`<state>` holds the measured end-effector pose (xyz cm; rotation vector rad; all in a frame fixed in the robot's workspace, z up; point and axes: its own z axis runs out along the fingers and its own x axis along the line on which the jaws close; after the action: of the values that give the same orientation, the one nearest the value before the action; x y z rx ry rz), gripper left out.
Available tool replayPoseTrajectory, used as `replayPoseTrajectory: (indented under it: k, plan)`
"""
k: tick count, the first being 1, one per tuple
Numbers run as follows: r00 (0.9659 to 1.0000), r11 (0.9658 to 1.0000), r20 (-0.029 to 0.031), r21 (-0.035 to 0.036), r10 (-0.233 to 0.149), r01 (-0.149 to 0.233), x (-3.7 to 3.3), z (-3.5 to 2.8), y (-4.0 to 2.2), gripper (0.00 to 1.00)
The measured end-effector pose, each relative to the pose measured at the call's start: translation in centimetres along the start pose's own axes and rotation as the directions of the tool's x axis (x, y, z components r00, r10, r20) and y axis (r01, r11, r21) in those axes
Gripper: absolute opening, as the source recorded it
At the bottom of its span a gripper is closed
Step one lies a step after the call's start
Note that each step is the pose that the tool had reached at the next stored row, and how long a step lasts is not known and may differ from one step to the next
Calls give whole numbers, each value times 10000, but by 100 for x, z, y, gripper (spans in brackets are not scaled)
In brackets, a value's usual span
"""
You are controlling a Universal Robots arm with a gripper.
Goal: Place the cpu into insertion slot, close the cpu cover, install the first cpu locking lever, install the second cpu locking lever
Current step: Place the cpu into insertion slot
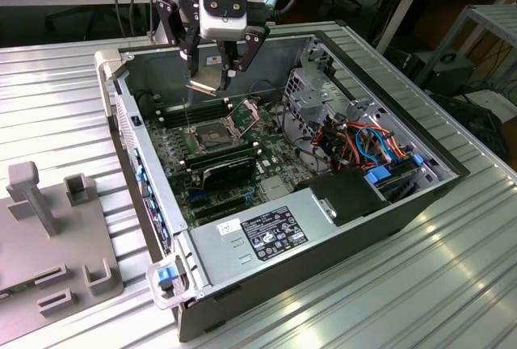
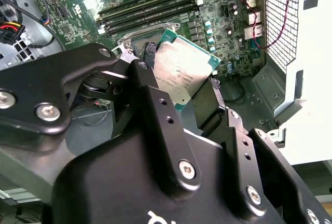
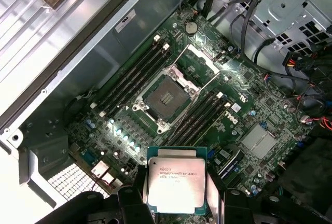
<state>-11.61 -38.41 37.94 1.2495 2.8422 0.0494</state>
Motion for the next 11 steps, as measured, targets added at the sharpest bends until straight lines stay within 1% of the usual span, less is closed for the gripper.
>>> replayPoseTrajectory:
  k: [4, 7, 11]
  plan:
    - [10000, 10000, 0, 0, 0, 0, 0, 0, 0, 54]
    - [9999, 9999, 8, 5, 138, -138, 9, 3, 8, 54]
    - [9978, 9978, 32, 14, 664, -664, 12, 18, 10, 54]
